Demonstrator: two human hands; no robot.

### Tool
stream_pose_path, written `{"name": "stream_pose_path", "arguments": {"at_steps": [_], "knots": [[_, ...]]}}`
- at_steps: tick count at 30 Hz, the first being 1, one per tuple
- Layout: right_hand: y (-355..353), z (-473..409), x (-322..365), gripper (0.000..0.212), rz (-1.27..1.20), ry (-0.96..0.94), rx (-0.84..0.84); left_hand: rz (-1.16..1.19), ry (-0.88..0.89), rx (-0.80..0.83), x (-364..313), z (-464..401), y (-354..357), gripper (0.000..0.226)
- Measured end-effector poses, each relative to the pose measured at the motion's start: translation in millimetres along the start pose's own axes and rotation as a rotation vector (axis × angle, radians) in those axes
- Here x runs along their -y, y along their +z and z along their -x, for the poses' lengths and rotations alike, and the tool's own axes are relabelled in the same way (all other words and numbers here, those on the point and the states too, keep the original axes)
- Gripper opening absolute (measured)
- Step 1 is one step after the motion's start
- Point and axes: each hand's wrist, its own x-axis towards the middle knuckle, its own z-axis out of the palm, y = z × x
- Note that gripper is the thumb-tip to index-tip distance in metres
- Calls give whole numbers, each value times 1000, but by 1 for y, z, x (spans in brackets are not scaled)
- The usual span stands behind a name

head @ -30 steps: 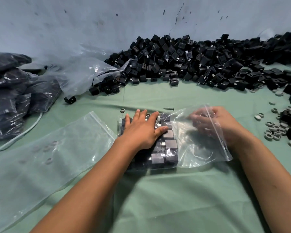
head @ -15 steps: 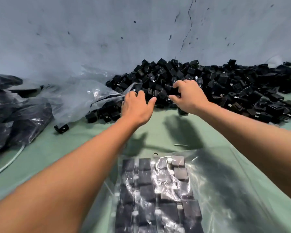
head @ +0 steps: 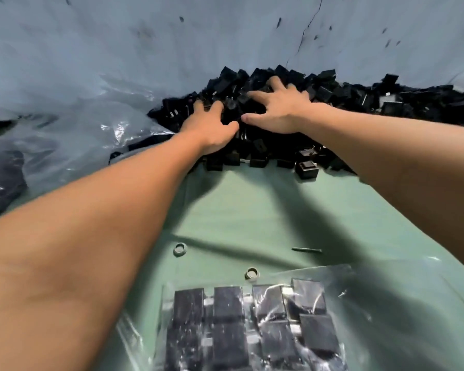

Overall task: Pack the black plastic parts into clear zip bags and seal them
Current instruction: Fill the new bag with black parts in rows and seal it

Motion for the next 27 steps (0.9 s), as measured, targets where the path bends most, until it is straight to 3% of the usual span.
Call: {"name": "stream_pose_path", "arguments": {"at_steps": [6,14,17,19,24,27], "knots": [[11,74,-5,84,-95,-18,64,-62,87,141,-9,54,-15,51],[3,155,6,45,-297,-124,160,-155,176,208,-10,144,-31,56],[-7,179,6,18,-283,-151,-20,-92,183,85,-15,175,-47,47],[-10,192,4,13,-330,-123,-104,22,163,-58,-27,195,-53,36],[-12,220,9,41,12,-271,55,330,71,-264,-88,262,-45,18],[-16,228,15,20,124,-242,61,438,79,-255,-120,298,-25,14]]}}
